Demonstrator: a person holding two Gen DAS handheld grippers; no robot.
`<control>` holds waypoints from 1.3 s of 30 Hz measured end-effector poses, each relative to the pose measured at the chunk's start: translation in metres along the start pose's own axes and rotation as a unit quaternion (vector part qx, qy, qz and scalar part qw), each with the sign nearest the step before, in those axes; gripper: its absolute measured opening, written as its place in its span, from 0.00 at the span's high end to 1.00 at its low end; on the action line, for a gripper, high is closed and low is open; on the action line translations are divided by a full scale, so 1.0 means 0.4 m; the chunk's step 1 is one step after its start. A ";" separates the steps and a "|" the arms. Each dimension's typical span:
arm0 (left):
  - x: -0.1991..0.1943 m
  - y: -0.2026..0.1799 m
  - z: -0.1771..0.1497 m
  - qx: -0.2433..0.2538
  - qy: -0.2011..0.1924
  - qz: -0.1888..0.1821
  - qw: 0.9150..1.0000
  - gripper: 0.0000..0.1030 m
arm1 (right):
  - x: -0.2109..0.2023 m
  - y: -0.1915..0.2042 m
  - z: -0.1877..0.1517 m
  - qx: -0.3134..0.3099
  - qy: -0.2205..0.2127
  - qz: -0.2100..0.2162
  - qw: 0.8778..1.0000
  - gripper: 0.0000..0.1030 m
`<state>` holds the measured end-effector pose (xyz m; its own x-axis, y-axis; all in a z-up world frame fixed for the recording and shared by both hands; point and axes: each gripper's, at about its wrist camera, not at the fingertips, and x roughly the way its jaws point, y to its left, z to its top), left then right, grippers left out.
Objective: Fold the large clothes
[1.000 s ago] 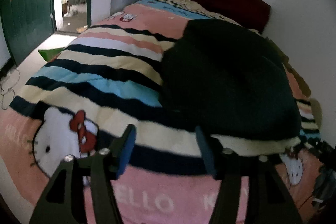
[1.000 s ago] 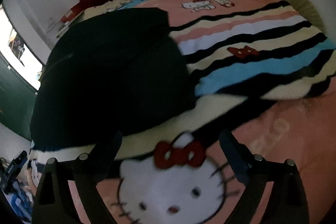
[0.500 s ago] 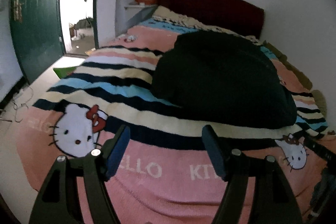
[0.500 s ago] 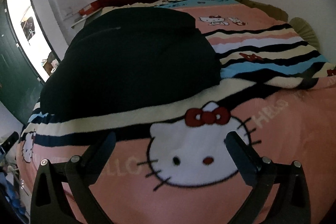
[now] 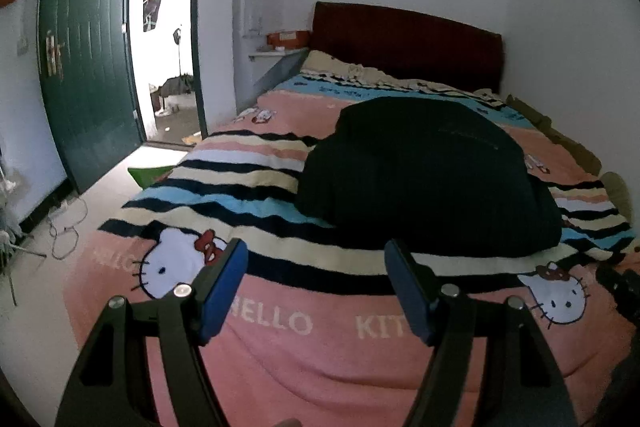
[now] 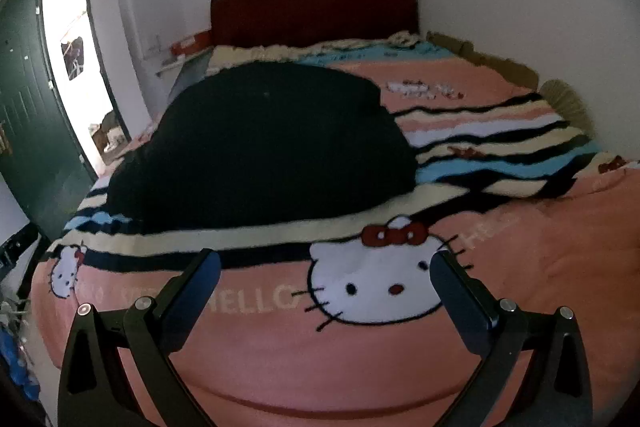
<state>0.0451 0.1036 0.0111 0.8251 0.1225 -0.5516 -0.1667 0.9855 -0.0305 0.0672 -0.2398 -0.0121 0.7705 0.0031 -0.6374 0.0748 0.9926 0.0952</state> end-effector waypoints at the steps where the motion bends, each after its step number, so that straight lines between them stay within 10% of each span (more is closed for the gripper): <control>1: -0.005 -0.006 -0.001 0.004 -0.002 0.000 1.000 0.33 | -0.007 -0.001 0.001 0.001 -0.005 -0.001 1.000 0.00; 39: 0.071 -0.173 -0.036 0.085 0.004 -0.039 0.996 0.33 | 0.054 -0.116 -0.020 -0.016 -0.022 -0.070 0.997 0.00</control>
<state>0.0723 0.0372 -0.0145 0.8278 0.0454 -0.5591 -0.0091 0.9977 0.0675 0.0753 -0.2847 -0.0362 0.7812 -0.1398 -0.6084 0.1631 0.9865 -0.0172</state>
